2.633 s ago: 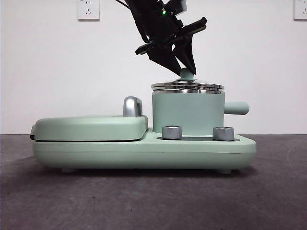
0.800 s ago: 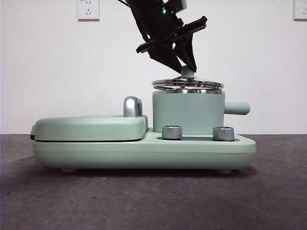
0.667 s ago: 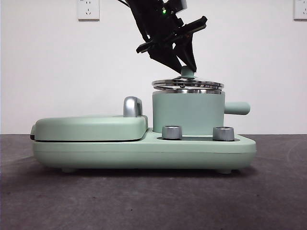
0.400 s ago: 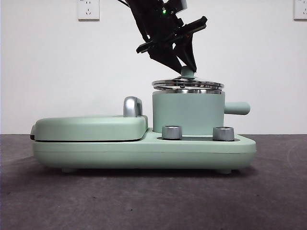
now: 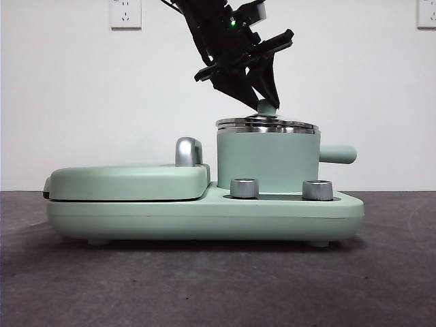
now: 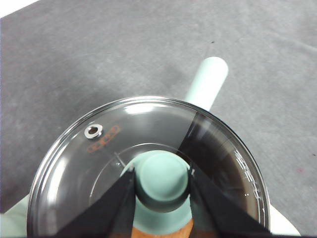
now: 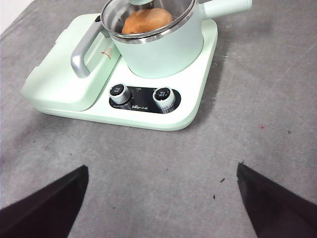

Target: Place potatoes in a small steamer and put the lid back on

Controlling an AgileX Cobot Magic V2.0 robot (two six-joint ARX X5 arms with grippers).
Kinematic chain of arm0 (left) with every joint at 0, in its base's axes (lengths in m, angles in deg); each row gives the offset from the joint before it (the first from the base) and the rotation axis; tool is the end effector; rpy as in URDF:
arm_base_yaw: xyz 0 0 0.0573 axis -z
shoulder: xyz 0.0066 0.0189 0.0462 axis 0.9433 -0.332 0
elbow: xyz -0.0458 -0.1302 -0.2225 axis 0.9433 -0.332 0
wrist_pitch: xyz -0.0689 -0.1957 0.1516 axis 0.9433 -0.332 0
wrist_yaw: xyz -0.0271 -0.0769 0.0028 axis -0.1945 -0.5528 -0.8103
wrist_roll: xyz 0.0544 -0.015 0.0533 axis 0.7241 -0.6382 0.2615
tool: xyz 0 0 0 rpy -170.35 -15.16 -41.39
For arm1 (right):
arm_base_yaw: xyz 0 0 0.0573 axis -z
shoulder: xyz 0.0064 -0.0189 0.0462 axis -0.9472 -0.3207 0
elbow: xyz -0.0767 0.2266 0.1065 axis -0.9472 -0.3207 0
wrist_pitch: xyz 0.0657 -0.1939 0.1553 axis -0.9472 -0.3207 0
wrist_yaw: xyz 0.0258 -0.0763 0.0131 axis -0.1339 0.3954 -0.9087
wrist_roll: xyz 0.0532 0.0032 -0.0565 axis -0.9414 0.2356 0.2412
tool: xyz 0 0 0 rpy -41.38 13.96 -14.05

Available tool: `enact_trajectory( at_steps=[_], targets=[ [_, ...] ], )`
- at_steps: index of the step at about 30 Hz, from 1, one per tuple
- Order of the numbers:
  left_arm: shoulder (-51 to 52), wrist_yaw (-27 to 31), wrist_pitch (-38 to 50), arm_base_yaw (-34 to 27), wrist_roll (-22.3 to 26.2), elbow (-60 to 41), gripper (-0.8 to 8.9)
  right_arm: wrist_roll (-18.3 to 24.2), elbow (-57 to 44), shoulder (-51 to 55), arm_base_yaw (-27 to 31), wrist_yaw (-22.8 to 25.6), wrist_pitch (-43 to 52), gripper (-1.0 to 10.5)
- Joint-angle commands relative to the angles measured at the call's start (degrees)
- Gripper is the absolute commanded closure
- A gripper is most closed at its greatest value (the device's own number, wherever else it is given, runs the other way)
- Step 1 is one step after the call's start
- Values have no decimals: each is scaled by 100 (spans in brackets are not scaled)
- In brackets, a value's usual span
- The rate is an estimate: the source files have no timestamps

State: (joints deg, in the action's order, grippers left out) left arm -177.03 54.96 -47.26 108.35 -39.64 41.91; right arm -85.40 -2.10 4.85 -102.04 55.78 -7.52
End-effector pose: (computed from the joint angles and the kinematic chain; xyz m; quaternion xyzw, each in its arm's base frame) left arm 0.3916 -0.3148 0.2914 0.1047 0.3075 -0.3792 0.8664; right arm 0.0723 0.0417 0.2901 0.1219 0.2896 0.1928 0.9296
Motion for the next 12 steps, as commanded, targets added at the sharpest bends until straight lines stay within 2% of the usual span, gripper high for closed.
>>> enact_trajectory(
  at_steps=[1,12],
  targets=[
    [-155,-175,262,92,96,177,796,-57,48,-11,-37,4,61,469],
    [-74,-184,264,50,157,177,796,-114,48,-11,-37,4,63,469]
  ],
)
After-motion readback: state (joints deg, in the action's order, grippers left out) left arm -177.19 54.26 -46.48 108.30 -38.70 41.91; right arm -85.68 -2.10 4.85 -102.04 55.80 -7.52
